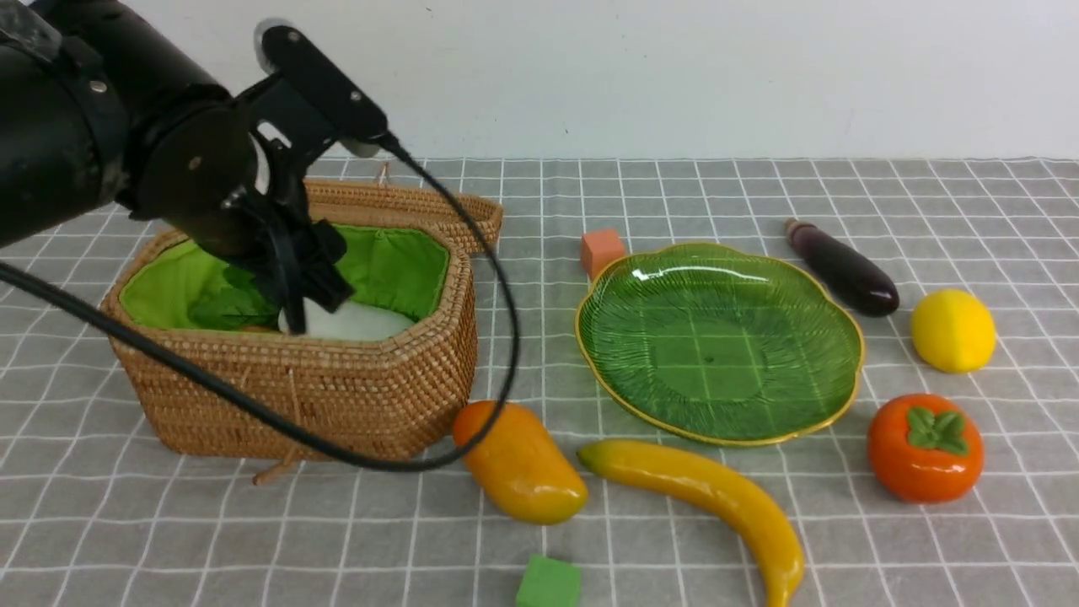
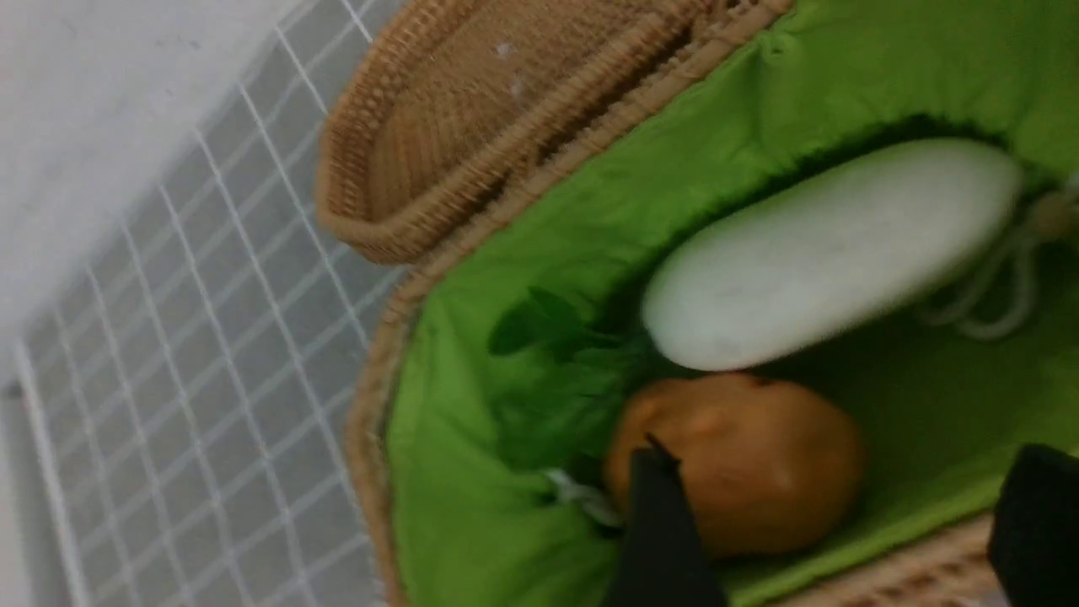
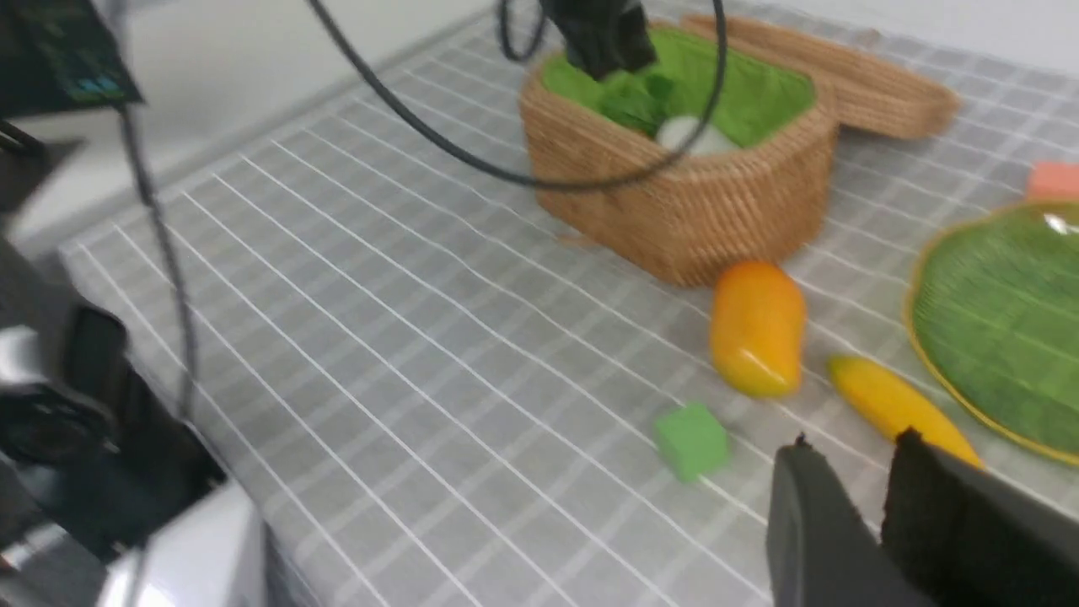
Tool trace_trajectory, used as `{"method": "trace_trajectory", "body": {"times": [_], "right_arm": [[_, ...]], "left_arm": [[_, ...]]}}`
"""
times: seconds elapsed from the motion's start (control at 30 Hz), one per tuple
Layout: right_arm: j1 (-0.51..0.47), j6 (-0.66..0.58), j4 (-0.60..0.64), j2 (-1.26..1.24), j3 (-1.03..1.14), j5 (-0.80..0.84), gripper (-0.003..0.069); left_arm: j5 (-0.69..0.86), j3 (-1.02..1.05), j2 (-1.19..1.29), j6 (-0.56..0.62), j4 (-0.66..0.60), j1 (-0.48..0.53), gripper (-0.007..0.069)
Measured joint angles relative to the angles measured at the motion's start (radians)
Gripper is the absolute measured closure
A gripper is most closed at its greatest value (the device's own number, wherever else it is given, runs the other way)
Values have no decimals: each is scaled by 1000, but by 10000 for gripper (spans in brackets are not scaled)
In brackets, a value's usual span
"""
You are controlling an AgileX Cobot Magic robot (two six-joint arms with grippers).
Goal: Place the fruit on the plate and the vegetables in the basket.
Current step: Grab the mango with your left arm and place it on the right plate
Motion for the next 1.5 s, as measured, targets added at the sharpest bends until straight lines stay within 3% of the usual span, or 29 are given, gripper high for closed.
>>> {"method": "trace_trajectory", "body": {"times": [0.03, 0.07, 0.17, 0.23, 0.3, 0.37, 0.47, 0.5, 0.57, 0.6, 0.63, 0.67, 0.7, 0.8, 0.97, 1.13, 1.5], "right_arm": [[0, 18, -40, 0, -19, 21, 510], [0, 55, -103, 0, -47, 66, 508], [0, 104, -182, -2, -74, 119, 508], [0, 121, -201, -3, -77, 150, 508], [0, 126, -210, -3, -76, 177, 508], [0, 126, -212, -3, -75, 188, 506], [0, 126, -215, -5, -74, 211, 504], [0, 126, -215, -6, -74, 212, 504], [0, 126, -216, -6, -73, 226, 502], [0, 126, -216, -6, -71, 231, 501], [0, 126, -216, -6, -71, 231, 501], [0, 126, -216, -6, -70, 231, 501], [0, 126, -216, -6, -70, 231, 501], [0, 126, -216, -7, -70, 231, 501], [0, 127, -216, -7, -70, 231, 501], [0, 135, -216, -7, -70, 231, 501], [0, 139, -215, -7, -70, 231, 501]], "left_arm": [[33, -1, -12, -38, -14, -33, 281], [94, -3, -24, -112, -46, -111, 403], [207, -8, -25, -245, -116, -267, 590], [259, -12, -11, -281, -161, -341, 636], [325, -36, 29, -253, -187, -414, 634], [351, -52, 53, -207, -188, -434, 622], [402, -118, 143, 98, -180, -439, 522], [400, -120, 149, 137, -180, -435, 510], [349, -134, 174, 394, -213, -395, 439], [323, -137, 176, 492, -236, -373, 415], [318, -138, 176, 511, -240, -364, 410], [274, -139, 178, 680, -288, -326, 368], [255, -139, 181, 766, -316, -301, 342], [222, -139, 190, 904, -360, -256, 288], [106, -139, 255, 1238, -432, -208, 88], [-22, -139, 339, 1405, -448, -208, 1], [-54, -139, 466, 1438, -404, -208, 1]]}}
